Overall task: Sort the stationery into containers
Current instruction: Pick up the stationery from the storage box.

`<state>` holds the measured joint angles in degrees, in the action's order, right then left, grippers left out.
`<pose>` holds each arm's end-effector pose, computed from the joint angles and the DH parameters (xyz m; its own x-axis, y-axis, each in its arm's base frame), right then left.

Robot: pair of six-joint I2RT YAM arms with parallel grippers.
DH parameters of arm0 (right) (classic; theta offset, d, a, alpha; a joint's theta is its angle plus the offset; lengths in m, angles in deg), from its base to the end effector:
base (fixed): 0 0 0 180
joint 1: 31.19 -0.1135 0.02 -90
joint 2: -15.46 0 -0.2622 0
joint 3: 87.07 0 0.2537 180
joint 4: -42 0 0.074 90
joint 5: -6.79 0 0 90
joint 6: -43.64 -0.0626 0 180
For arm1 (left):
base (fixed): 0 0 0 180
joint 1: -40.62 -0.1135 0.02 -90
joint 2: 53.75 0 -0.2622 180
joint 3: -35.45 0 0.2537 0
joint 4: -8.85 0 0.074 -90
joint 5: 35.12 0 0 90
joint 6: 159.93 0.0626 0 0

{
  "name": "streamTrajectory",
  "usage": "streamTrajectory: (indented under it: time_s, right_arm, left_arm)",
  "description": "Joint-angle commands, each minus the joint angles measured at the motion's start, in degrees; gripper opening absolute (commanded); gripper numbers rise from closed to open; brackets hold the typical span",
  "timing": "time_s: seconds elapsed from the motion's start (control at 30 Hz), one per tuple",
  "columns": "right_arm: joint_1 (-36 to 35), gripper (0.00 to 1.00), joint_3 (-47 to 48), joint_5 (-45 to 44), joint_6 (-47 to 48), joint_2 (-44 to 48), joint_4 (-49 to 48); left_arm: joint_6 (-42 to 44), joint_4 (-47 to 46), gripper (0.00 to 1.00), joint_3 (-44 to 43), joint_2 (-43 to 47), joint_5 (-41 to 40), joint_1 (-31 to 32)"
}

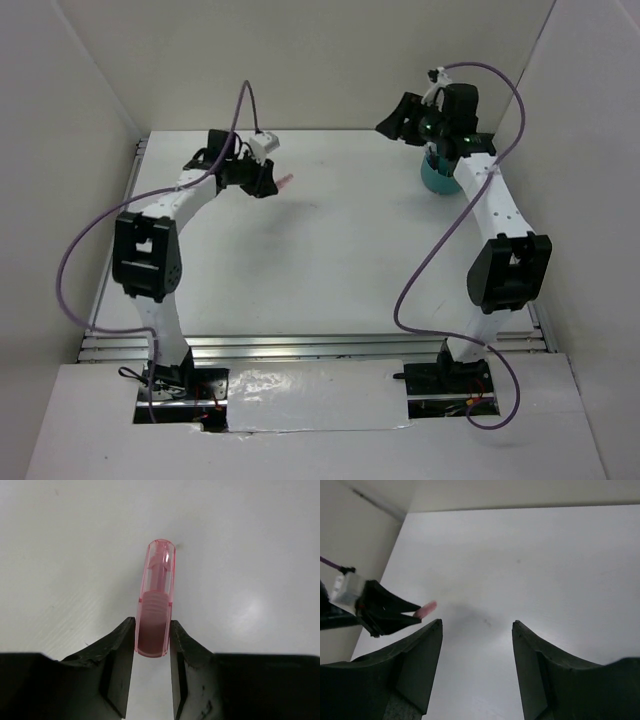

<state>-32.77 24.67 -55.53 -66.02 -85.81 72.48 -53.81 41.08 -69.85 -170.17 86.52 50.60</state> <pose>0.4414 0.0413 0.3725 -0.4771 0.2849 -0.8314 -0.3188 0.8255 0.4658 0.4652 -0.1152 0.2120 -0.5042 0.3287 -0.7986 0.6904 0.7090 -0.1440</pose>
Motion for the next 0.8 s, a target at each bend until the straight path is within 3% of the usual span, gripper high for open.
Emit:
streamTrajectory:
  time_s: [0.0, 0.1, 0.27, 0.5, 0.77]
  right_arm:
    - [-4.3, 0.65, 3.19, 2.37, -2.12, 4.07, 3.85]
    - [-7.29, 0.71, 3.28, 5.62, -6.78, 3.1, 4.65]
    - [-11.77, 0.72, 1.08, 8.53, -15.22, 3.1, 0.35]
    - [-19.24, 0.7, 0.38, 13.97, -18.48, 2.4, -4.3]
    - [-21.18, 0.65, -1.29, 15.21, -19.54, 1.61, -5.29]
  left_arm:
    - [-13.55, -11.59, 0.13, 5.11, 15.12, 6.68, 0.83]
    - [-20.41, -16.16, 0.13, 11.53, 22.89, 6.34, 2.85]
    - [-21.65, -13.8, 0.12, 13.21, 29.66, 5.19, 4.87]
    - [-20.51, -11.6, 0.11, 13.92, 32.92, 2.9, 7.51]
    - [-21.3, -11.78, 0.11, 14.97, 34.33, 3.43, 7.95]
